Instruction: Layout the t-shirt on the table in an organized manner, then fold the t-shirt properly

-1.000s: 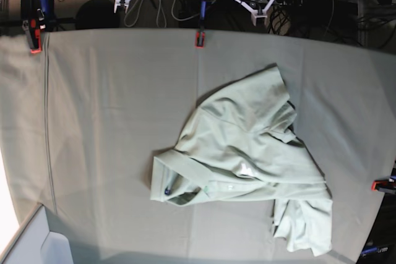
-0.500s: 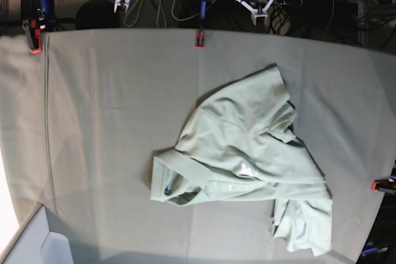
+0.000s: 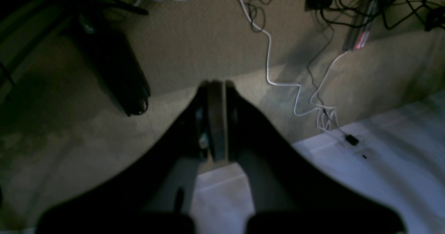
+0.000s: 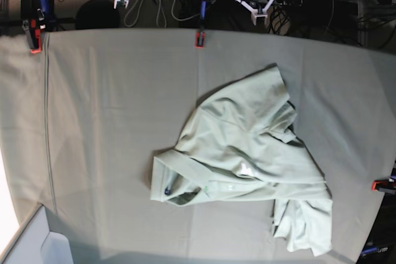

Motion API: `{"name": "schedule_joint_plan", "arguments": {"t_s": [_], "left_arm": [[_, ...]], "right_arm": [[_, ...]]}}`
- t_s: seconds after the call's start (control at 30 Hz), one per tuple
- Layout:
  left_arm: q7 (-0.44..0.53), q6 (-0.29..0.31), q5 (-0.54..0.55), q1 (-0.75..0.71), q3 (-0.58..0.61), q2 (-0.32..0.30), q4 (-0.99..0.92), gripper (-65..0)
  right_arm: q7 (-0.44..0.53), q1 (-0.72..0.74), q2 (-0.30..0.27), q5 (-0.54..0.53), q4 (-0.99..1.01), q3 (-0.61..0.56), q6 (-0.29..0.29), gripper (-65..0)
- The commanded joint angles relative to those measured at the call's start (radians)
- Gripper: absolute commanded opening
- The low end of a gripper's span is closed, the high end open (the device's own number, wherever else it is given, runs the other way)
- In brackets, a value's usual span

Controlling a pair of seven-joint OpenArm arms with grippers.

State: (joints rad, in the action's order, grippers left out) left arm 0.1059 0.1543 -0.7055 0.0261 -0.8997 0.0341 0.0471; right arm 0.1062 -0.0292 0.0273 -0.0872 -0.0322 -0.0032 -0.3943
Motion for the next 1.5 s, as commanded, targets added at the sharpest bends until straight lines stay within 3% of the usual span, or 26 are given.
{"name": "schedule_joint_plan", "arguments": {"t_s": [0.0,1.47], "left_arm": [[0.007,0.011,0.002,-0.001,0.001,0.003,0.004,-64.7],[-0.001,0.012,-0.004,-0.038,0.004,0.003,0.006,-64.9]], "right_arm": [[0.005,-0.005,-0.005,-0.009,0.001,-0.002,-0.036,-65.0],[0.005,-0.007,-0.071,-0.009,-0.001,-0.002,-0.036,-65.0]]}}
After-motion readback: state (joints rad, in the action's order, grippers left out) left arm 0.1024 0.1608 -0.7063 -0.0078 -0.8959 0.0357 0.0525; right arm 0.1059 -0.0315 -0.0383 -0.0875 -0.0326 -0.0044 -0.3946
